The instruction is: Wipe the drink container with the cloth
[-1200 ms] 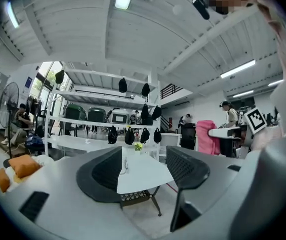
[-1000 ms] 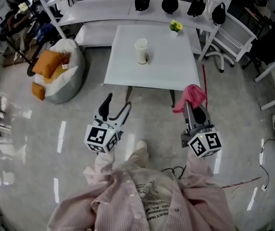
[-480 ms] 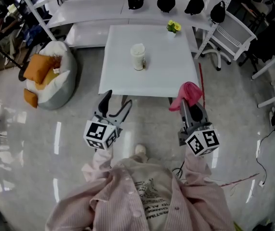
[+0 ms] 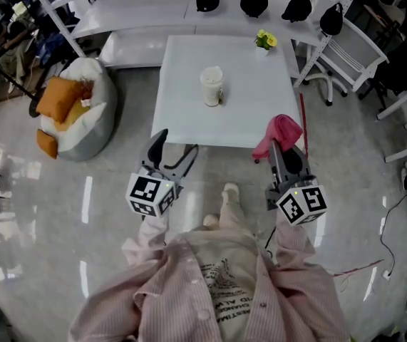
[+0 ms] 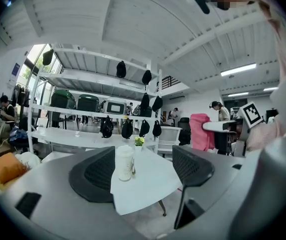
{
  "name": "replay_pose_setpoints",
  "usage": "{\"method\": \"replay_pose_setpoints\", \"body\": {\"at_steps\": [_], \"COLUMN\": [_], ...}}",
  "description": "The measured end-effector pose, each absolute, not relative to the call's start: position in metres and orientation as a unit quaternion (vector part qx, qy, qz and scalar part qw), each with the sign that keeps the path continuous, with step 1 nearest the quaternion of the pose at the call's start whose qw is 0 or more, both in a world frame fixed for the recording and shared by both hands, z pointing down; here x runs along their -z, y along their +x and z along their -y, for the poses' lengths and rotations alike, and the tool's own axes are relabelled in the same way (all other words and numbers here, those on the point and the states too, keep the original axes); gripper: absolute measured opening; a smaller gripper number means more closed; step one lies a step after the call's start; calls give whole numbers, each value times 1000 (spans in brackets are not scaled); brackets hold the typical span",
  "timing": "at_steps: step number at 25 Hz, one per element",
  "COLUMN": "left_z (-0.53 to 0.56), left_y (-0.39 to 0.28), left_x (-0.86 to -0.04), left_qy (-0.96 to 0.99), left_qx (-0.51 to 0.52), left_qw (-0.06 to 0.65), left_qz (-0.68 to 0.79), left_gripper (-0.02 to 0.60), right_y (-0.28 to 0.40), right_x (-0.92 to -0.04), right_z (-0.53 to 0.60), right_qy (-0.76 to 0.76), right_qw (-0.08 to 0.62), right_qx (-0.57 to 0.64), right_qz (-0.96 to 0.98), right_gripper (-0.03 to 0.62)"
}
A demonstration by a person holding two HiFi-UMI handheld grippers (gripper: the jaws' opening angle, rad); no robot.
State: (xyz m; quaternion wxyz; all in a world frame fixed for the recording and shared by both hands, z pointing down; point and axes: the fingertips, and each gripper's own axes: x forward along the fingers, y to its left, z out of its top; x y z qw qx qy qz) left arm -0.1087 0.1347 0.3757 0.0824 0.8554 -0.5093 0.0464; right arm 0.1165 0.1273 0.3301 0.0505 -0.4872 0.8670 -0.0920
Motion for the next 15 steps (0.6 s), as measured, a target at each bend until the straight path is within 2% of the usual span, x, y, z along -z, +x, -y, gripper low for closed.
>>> {"method": "replay_pose_setpoints", "body": {"at_steps": [15], "left_z": [-26], "left_y": [-105], "left_x": [-401], "left_qy": [853], "left_qx": [-74], "left_qw": [96], "left_qz": [508], "left_gripper": [341], "right_y": [107], "right_x": [-346], "right_z": [-5], "right_qy": [-468], "right_qw": [44], "right_qx": [104], "right_qz": [-876], "right_gripper": [40]}}
